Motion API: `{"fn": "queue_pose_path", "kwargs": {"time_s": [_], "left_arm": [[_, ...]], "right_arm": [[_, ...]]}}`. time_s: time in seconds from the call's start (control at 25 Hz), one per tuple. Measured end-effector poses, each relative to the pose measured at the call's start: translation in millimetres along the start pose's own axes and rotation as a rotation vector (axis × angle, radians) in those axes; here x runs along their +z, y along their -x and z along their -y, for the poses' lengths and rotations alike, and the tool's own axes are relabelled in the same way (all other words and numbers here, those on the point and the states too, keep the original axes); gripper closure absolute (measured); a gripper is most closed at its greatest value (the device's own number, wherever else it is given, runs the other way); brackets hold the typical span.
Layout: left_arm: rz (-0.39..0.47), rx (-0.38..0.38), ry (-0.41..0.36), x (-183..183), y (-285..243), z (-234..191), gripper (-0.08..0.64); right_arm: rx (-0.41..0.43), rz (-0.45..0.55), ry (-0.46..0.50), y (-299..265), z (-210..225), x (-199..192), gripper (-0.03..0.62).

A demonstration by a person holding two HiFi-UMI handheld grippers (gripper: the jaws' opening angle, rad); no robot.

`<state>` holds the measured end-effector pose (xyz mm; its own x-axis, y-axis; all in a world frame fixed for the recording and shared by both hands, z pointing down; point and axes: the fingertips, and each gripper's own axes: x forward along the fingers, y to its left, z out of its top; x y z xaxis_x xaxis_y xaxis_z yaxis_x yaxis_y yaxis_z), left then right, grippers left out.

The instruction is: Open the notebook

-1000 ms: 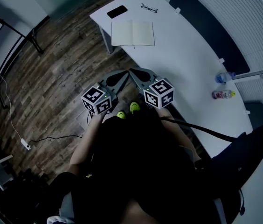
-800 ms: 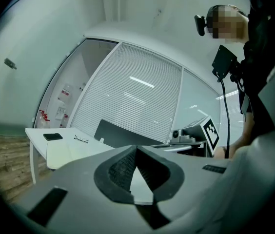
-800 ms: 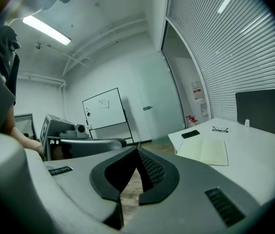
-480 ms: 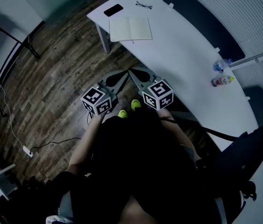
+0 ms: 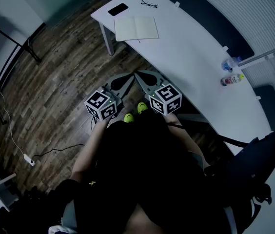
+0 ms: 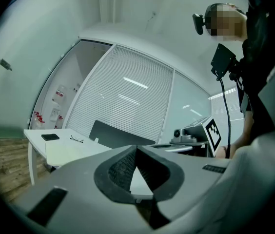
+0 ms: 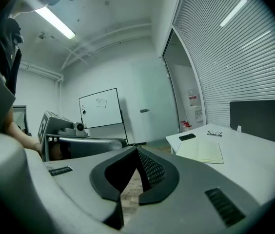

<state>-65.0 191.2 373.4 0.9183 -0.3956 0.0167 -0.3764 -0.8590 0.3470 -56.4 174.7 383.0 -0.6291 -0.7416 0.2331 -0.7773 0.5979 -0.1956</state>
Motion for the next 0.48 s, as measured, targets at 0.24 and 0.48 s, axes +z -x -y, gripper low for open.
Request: {"fn": "queue_pose_path", "kwargs": {"time_s": [0.24,0.48], "left_arm": [[0.010,0.009,0.002,1.0,1.3,2.4,0.555],[0.009,0.017,0.007,-1.0,0.6,3.1,0.555]], "right_arm": [[0.008,-0.002,0.007,1.7,-2.0,1.3,0.575],[0.015,-0.004,0.003,2.6,-1.6,-0.6,0.575]]}}
